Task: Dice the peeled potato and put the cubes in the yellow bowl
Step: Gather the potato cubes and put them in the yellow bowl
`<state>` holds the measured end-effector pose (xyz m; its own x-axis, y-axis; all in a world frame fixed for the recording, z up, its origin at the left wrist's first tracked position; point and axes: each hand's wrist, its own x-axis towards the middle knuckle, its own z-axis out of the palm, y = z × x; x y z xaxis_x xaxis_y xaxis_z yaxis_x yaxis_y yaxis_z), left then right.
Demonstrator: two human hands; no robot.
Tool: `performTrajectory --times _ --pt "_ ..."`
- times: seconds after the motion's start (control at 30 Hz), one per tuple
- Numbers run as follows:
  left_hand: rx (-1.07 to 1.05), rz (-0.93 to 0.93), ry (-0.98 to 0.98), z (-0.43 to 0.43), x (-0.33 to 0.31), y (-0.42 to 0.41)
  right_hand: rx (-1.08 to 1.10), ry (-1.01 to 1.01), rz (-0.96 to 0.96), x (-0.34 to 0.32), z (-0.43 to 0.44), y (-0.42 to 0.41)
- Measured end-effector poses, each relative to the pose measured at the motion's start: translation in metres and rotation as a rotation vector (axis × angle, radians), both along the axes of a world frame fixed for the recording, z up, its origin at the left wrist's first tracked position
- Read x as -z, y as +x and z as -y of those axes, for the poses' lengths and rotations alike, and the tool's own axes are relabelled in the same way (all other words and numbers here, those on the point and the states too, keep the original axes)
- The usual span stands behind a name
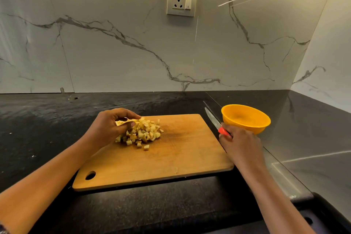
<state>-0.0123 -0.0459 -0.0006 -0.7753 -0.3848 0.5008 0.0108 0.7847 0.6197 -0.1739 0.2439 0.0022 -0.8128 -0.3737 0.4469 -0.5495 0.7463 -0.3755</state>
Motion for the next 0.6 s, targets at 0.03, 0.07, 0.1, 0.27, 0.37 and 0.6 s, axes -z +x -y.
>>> performTrajectory --times 0.03,0.07,0.1,0.27,0.37,0.6 --pt "0.001 -0.006 -0.008 -0.001 0.001 -0.001 0.038 0.061 -0.026 0.000 -0.003 -0.001" --pt "0.002 -0.012 -0.017 -0.002 0.001 -0.001 0.054 0.099 -0.008 0.001 -0.004 -0.002" --pt "0.007 -0.016 -0.025 -0.002 0.000 -0.001 0.061 0.114 0.026 0.002 -0.004 -0.003" --pt "0.023 -0.032 -0.046 -0.003 -0.001 0.001 0.090 0.230 0.060 0.010 0.004 -0.011" --pt "0.030 -0.032 -0.040 -0.002 -0.001 0.001 0.084 0.265 -0.038 0.004 -0.003 -0.008" --pt "0.033 -0.007 -0.055 -0.003 0.000 0.000 0.164 -0.315 0.030 -0.019 -0.024 -0.045"
